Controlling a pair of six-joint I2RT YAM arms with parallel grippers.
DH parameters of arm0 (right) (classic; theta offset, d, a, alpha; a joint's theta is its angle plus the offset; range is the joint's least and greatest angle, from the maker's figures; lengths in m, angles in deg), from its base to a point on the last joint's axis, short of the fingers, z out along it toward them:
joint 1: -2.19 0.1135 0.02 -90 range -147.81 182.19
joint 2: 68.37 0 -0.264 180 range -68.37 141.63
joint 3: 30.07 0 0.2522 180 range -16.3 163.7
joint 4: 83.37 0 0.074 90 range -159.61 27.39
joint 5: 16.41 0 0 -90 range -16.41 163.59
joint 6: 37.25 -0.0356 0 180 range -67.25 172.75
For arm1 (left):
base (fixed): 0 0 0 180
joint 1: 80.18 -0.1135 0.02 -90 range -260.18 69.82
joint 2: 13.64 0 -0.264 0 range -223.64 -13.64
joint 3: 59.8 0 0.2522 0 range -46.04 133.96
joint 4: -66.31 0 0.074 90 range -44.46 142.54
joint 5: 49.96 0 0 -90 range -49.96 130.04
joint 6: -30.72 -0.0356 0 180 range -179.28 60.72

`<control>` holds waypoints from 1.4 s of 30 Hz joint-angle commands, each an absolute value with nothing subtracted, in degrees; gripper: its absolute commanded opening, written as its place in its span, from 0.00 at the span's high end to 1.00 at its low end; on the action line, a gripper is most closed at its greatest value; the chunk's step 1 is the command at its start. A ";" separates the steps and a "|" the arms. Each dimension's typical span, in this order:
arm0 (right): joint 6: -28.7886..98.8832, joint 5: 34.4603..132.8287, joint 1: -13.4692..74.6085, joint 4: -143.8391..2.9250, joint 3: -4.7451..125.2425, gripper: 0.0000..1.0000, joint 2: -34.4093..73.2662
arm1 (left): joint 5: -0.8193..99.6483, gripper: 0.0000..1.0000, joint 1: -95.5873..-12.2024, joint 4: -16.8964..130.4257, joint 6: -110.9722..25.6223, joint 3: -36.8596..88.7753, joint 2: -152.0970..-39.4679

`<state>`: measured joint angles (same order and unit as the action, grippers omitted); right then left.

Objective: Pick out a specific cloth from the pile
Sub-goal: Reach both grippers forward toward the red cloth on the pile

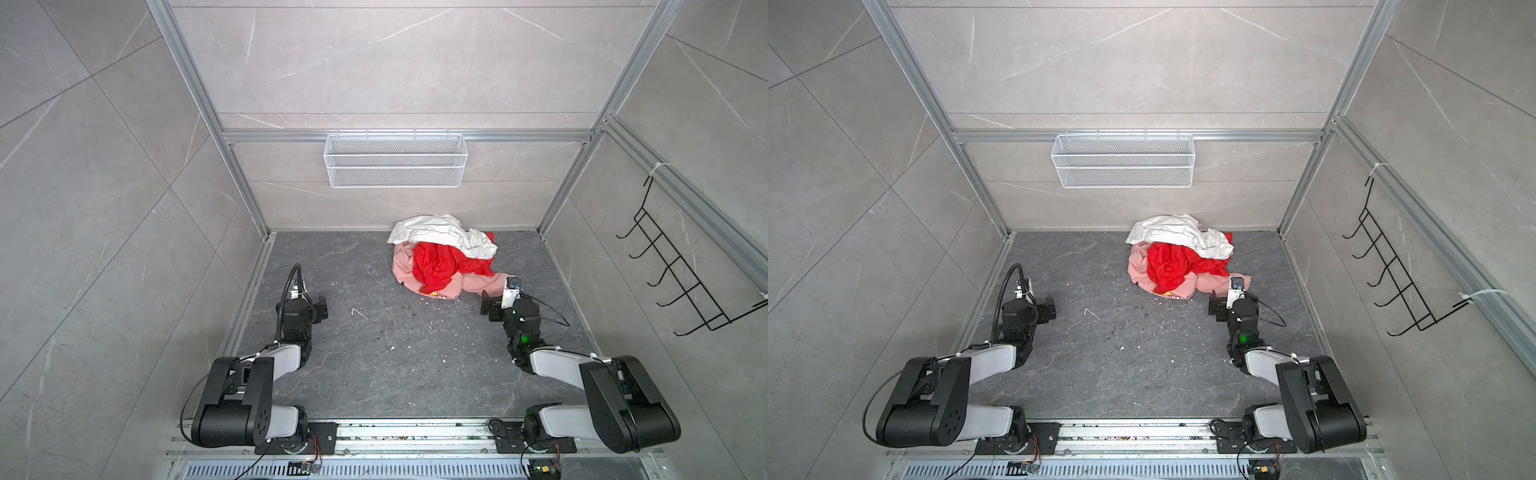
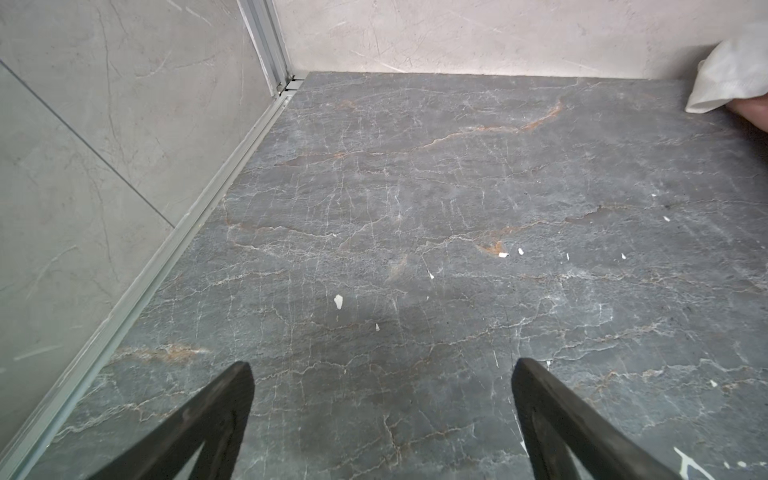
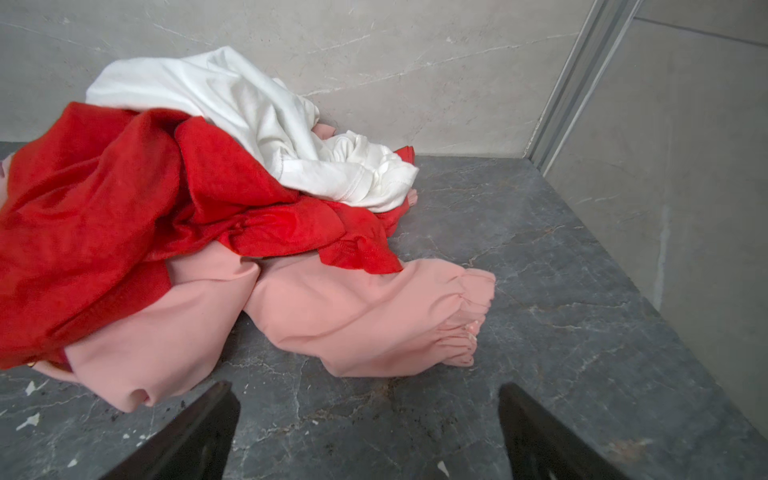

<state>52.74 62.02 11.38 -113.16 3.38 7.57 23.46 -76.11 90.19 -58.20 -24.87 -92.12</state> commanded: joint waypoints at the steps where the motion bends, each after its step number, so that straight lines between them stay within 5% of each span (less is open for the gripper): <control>1: 52.93 58.42 12.37 -105.39 5.98 0.00 3.75 | 18.41 0.00 -74.80 86.57 -60.02 -21.40 -89.98; 6: 44.37 53.99 14.08 -86.90 14.43 0.00 -0.90 | 16.24 0.00 -74.03 65.24 -54.19 -10.87 -87.27; 13: 39.39 55.59 17.79 -75.33 23.81 0.00 1.33 | 27.49 0.00 -69.51 50.92 -48.22 -1.25 -85.58; 24: 33.40 63.83 19.61 -71.96 31.76 0.00 7.65 | 37.86 0.04 -59.02 50.62 -43.43 7.09 -93.85; 42: 33.13 76.07 19.63 -66.46 41.64 0.00 17.02 | 56.61 0.21 -54.37 57.91 -34.24 16.93 -108.45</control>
<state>32.82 73.91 19.33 -67.21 40.19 15.72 52.32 -55.30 54.81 -35.86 13.79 -107.57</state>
